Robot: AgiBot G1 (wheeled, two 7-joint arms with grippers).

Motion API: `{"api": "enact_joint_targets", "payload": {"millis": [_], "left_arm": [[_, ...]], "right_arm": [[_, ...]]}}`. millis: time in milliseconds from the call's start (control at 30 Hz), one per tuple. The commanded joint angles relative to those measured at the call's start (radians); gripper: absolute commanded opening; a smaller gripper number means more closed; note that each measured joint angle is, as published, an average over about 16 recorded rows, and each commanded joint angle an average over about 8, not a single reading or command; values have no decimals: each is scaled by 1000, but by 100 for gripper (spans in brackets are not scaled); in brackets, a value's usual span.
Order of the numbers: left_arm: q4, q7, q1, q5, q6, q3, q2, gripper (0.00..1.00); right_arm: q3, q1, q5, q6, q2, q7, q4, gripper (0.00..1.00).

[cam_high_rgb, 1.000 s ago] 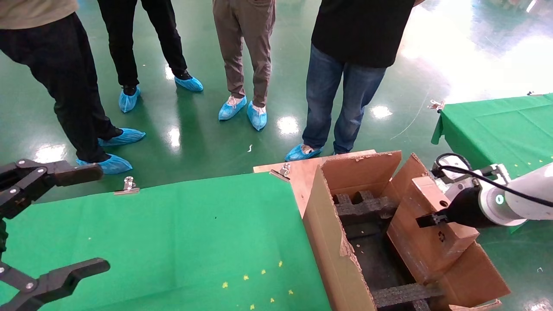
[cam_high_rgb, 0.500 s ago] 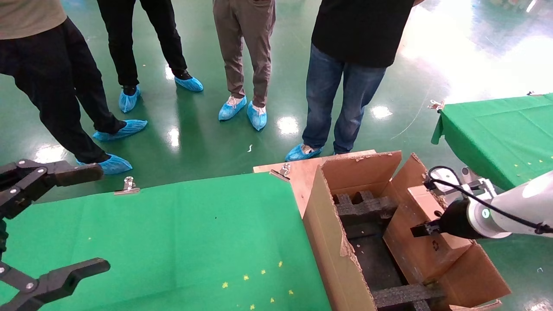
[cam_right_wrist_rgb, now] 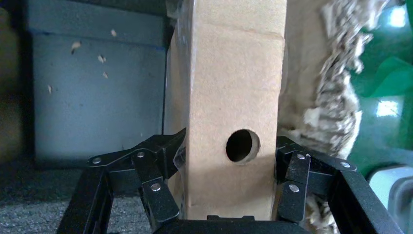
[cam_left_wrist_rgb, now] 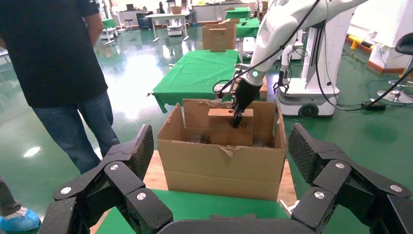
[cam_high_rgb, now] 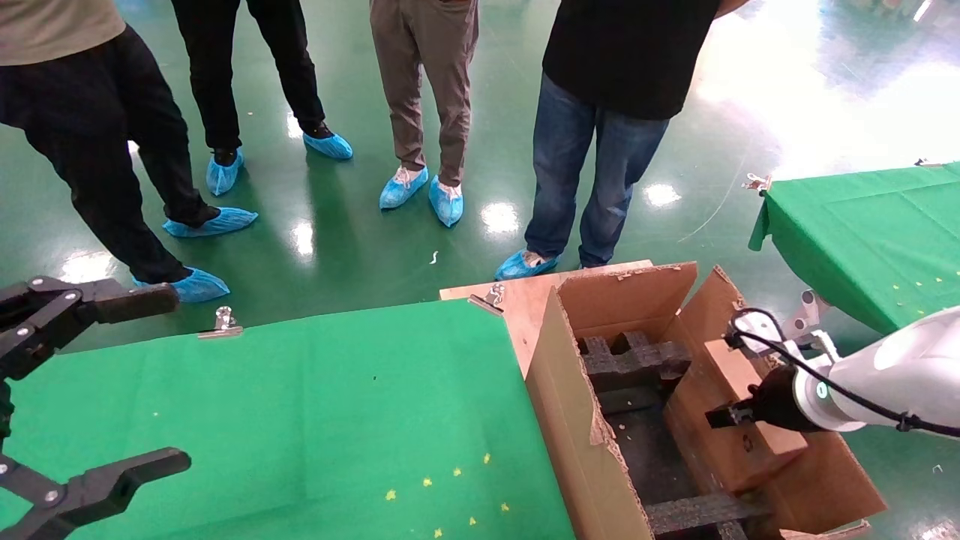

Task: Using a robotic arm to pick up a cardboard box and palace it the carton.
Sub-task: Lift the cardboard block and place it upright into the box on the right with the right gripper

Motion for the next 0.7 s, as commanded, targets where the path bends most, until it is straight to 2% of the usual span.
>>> {"api": "enact_joint_targets", "payload": {"millis": [33,367,700], "left_arm": [[0,0,0,0,0,0,0,100],[0,0,0,0,0,0,0,100],[0,0,0,0,0,0,0,100]], "right_arm": [[-3,-8,-3,1,-4,7,-2,0],[-16,-44,10,28,-42,-4,-62,0],[-25,-82,74,68,-107,-85,-182,0]]}}
